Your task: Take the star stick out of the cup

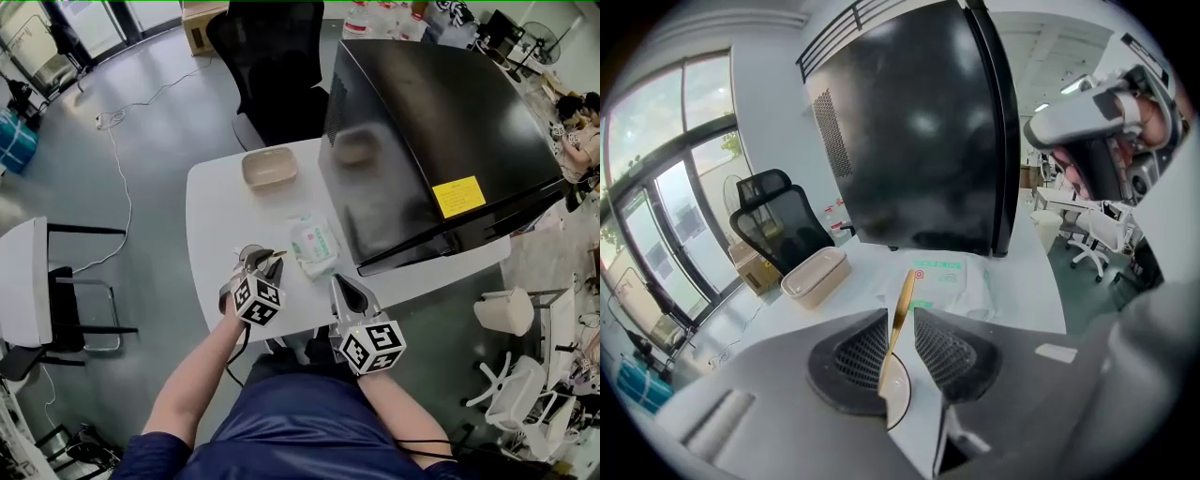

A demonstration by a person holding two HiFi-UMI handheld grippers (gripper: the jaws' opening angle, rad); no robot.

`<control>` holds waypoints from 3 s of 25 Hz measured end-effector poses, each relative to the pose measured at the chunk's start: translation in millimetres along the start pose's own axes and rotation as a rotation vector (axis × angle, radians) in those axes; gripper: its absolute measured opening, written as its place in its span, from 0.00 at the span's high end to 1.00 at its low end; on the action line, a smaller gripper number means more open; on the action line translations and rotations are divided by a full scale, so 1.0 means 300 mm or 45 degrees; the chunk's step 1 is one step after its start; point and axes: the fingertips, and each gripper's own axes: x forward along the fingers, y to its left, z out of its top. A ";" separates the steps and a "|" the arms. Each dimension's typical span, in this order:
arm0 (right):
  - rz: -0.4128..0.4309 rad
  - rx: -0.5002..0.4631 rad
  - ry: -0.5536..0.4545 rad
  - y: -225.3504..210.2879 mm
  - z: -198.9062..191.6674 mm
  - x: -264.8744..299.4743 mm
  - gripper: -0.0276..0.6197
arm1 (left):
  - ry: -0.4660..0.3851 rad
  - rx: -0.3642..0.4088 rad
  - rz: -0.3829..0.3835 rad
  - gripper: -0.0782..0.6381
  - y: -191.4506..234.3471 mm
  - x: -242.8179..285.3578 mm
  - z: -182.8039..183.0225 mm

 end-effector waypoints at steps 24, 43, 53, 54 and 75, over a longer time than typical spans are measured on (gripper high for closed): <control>0.092 -0.026 0.056 0.051 -0.014 0.041 0.95 | -0.044 -0.083 0.251 0.87 0.132 -0.075 -0.014; 0.222 -0.051 0.105 0.128 0.000 0.097 0.95 | -0.307 -0.576 0.361 0.88 0.282 -0.333 0.064; 0.324 -0.102 0.128 0.189 0.043 0.134 0.95 | -0.479 -0.768 0.432 0.88 0.332 -0.526 0.113; 0.335 -0.109 0.128 0.197 0.049 0.137 0.95 | -0.497 -0.784 0.440 0.88 0.337 -0.547 0.118; 0.394 -0.242 0.044 0.314 0.196 0.159 0.95 | -0.786 -1.125 0.479 0.88 0.454 -0.847 0.122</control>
